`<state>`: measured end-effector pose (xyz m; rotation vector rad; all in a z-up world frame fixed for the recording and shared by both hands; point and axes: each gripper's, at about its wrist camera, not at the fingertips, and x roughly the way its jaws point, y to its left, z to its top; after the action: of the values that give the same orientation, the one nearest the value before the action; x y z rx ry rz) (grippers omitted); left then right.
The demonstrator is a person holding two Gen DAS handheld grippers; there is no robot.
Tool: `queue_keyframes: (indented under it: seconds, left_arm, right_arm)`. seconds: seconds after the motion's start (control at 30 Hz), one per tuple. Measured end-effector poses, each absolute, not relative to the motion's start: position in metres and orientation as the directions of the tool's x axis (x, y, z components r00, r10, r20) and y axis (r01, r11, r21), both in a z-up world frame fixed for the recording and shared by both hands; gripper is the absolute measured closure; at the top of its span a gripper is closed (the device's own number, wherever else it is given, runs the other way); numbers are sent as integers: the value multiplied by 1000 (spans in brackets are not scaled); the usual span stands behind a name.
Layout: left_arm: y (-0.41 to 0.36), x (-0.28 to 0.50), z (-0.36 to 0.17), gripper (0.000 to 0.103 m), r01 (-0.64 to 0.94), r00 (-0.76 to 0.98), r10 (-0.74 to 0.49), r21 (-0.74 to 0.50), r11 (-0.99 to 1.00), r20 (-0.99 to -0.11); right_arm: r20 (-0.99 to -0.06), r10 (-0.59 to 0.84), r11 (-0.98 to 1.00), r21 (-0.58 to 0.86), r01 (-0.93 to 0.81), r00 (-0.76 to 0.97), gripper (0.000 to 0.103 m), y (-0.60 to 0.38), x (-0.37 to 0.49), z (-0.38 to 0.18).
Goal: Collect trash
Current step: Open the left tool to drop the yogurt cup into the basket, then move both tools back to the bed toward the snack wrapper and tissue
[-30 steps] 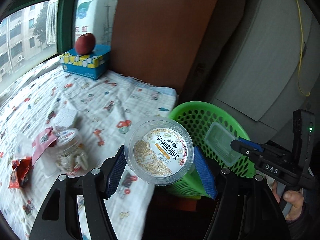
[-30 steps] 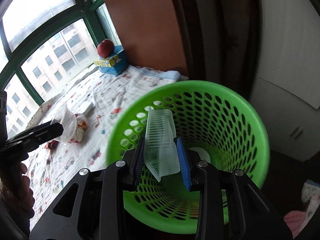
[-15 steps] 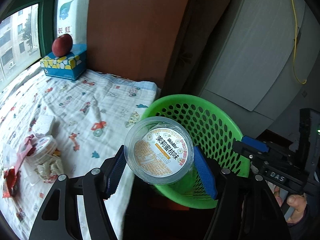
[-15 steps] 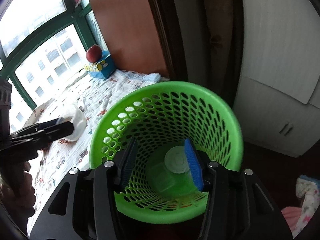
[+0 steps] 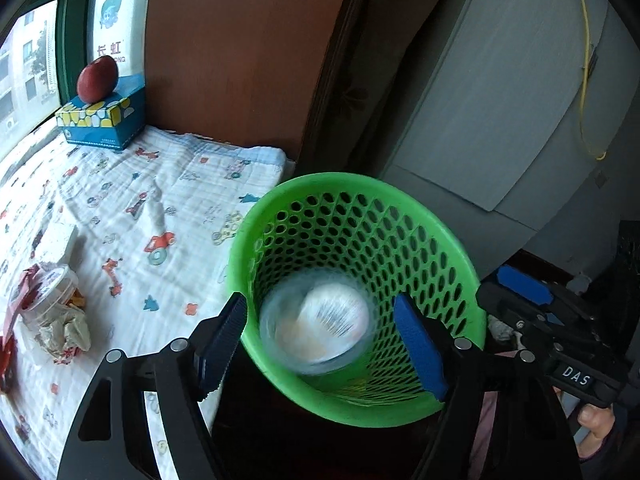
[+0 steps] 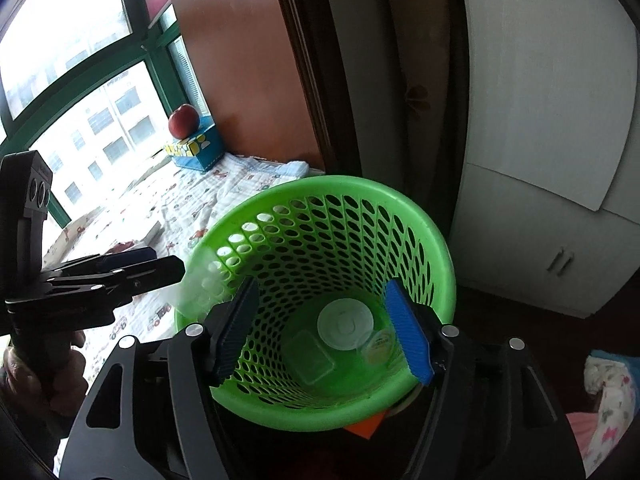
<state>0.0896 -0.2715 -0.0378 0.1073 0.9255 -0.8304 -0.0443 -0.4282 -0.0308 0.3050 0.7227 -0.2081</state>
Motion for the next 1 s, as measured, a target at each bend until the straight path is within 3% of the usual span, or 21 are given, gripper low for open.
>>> queue_keyframes:
  seconds: [0.47, 1.0]
  left_arm:
    - [-223, 84, -21, 25, 612, 427, -546, -214, 762, -721]
    - [-61, 116, -37, 23, 298, 587, -313, -161, 941, -747]
  right_arm:
    - [-658, -28, 956, 201, 212, 753, 30, -394, -33, -20]
    - [-647, 109, 975, 219, 47, 754, 24, -320, 15, -12]
